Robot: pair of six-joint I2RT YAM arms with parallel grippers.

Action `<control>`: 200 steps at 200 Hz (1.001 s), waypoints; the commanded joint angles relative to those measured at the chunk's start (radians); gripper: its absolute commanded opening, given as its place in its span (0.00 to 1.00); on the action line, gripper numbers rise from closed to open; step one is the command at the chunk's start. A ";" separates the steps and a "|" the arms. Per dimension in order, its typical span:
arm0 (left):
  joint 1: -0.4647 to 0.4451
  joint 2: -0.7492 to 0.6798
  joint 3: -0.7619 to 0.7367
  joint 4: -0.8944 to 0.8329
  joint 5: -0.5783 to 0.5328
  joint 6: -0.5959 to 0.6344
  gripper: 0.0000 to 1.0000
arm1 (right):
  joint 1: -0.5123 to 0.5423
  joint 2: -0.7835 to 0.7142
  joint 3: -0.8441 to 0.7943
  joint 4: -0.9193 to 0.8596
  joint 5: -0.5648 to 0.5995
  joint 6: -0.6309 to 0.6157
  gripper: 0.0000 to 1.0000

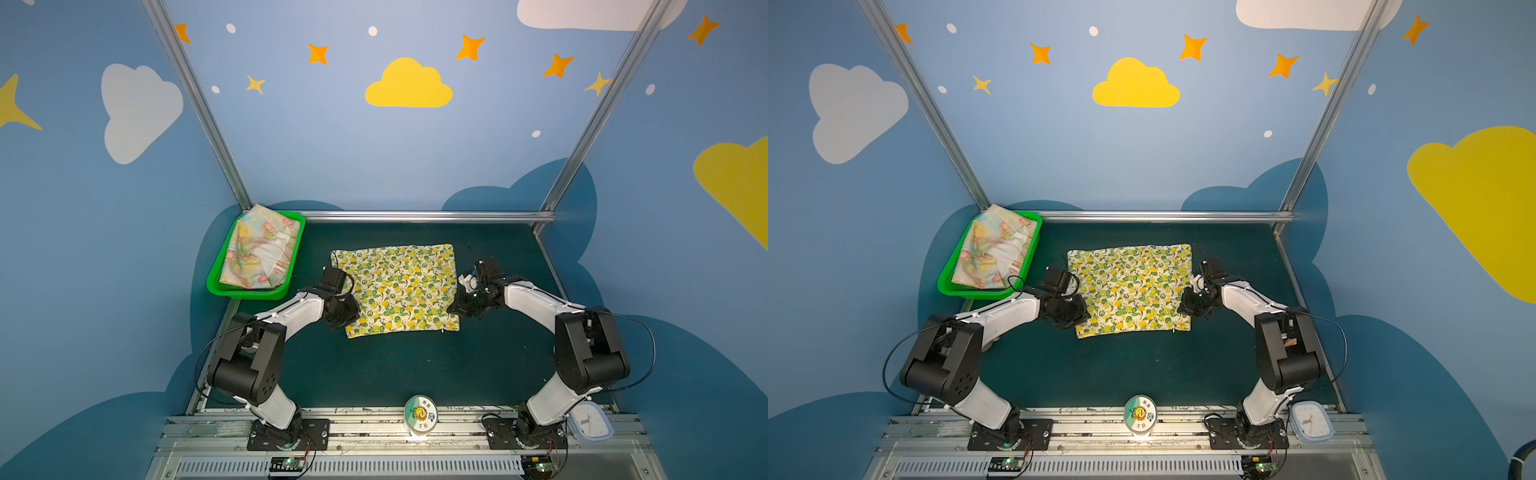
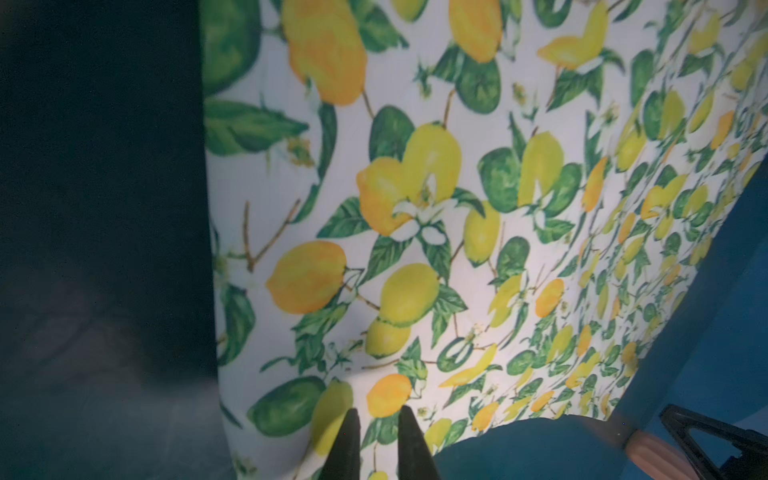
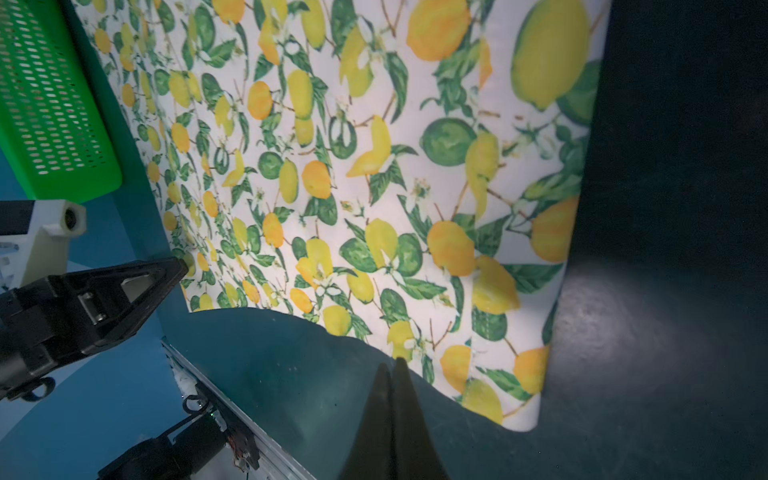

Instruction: Fold and stack the skirts

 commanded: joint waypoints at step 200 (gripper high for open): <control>-0.295 -0.046 0.005 -0.031 -0.065 -0.137 0.13 | -0.102 0.188 0.279 -0.138 0.359 -0.061 0.00</control>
